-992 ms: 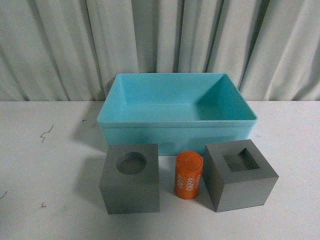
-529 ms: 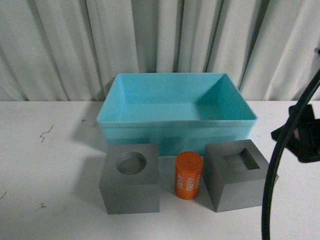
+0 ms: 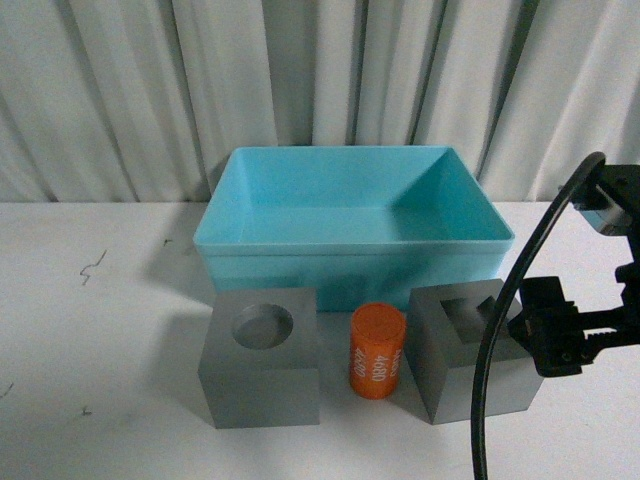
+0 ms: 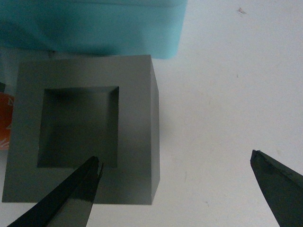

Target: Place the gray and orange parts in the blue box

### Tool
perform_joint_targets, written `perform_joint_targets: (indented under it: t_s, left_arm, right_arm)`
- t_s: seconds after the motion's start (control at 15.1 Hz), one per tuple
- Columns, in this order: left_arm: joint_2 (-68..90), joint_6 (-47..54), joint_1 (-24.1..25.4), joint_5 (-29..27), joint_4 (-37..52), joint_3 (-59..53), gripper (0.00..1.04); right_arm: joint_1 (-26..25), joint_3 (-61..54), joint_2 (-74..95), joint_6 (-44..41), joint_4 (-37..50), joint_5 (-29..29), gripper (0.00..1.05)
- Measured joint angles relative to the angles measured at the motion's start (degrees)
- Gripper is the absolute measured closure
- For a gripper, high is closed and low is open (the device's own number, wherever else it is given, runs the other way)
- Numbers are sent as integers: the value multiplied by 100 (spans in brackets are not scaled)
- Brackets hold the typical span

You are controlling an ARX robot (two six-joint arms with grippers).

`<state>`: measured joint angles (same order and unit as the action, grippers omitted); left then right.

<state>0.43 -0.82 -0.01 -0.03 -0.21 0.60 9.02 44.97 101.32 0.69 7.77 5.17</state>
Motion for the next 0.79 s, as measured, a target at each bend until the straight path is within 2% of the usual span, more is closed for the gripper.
perform_joint_targets:
  t_s: [0.26, 0.33, 0.6, 0.73, 0.79]
  left_arm:
    - [0, 0, 0, 0, 0, 0, 7]
    - [0, 0, 0, 0, 0, 0, 7]
    - [0, 0, 0, 0, 0, 0, 7]
    - [0, 0, 0, 0, 0, 0, 7]
    - [0, 0, 0, 0, 0, 0, 7]
  right_arm:
    - [125, 192, 374, 188, 114, -157, 6]
    - [157, 216, 448, 291, 151, -168, 13]
    - [269, 234, 472, 426, 173, -229, 52]
    - [262, 221, 343, 584, 72, -240, 81]
    - [245, 184, 192, 619, -26, -278, 86]
